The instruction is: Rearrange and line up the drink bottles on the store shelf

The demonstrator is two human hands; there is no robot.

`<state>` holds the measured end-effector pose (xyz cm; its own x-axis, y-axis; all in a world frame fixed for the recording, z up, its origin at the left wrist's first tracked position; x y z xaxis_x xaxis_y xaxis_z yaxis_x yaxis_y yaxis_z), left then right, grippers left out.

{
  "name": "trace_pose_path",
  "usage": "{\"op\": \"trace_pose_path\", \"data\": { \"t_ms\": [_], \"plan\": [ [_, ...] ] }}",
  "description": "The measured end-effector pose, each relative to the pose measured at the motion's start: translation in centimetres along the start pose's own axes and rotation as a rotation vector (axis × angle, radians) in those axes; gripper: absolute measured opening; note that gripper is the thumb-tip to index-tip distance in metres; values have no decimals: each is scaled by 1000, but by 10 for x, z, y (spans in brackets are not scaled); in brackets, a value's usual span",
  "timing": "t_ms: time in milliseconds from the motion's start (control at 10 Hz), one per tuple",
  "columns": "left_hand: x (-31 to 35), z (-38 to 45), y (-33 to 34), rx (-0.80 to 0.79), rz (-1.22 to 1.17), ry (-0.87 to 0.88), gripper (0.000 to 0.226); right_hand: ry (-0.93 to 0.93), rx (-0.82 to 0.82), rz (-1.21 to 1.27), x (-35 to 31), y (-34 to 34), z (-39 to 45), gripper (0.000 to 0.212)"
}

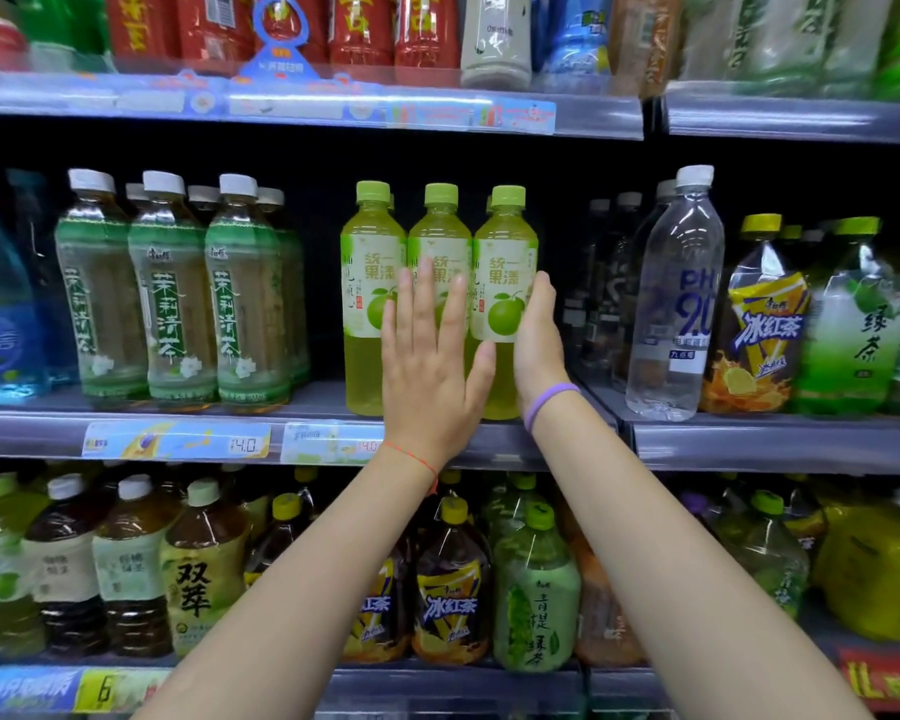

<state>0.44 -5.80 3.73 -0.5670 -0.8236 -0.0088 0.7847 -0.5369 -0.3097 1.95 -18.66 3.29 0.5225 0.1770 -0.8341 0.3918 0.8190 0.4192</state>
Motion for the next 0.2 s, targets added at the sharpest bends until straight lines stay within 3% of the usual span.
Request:
{"op": "trace_pose_path", "data": {
  "t_ms": [100, 200],
  "plan": [
    [-7, 5, -20, 52, -75, -12, 61, -90, 71, -9, -21, -2, -6, 69],
    [-23, 13, -53, 193, -189, -25, 59, -258, 112, 2, -49, -3, -13, 50]
  ]
}}
Point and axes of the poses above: each hand's wrist, its own z-axis towards the middle knuckle, its own y-axis out of the palm, x = y × z, the point moved 8 cm from there along z, towards the middle knuckle, and after that the axes turned 14 degrees about z, right-handed, at the moved point
